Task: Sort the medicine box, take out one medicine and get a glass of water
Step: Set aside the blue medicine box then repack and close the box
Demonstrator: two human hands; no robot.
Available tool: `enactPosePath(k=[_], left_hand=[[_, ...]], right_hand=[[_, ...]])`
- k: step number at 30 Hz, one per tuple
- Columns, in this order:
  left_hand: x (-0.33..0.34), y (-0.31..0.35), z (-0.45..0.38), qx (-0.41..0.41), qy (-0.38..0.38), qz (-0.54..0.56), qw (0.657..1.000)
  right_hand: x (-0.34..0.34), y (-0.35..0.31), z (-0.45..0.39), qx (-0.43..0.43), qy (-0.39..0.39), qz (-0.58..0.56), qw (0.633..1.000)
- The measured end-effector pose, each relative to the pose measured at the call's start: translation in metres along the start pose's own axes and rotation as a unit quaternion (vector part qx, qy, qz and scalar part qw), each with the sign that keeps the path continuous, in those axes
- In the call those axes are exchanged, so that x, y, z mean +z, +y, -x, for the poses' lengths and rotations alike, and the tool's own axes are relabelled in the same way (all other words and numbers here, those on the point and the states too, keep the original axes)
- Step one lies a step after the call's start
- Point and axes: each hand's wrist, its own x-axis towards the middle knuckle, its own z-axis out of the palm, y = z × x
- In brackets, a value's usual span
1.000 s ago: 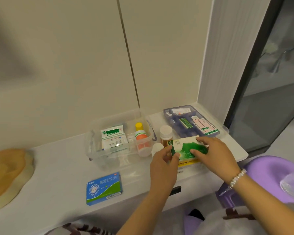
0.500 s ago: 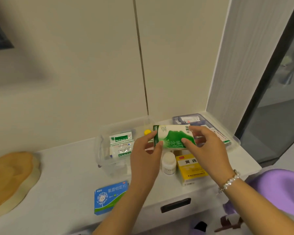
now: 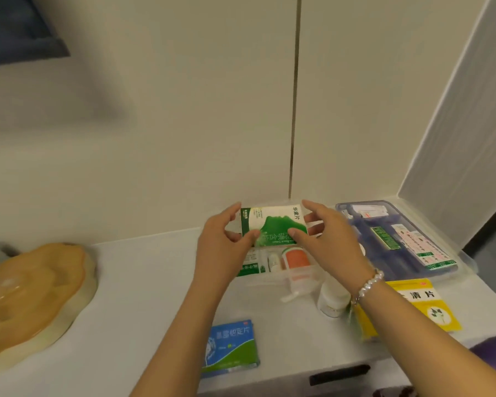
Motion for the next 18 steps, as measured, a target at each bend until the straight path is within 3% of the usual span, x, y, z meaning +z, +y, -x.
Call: enactPosePath(k=[7,18], left_hand=[[-0.028,-0.024,-0.025,-0.024,-0.108,-0.088,0.99],[-0.028,-0.036,-0.022,0.027,-0.062,-0.23,0.971]], right_hand=[[0.022,0.001,-0.019,-0.006,-0.115,0.099,0.988],[0.045,-0.001,-0.021,0.088,-0.225,0.124,0.962]])
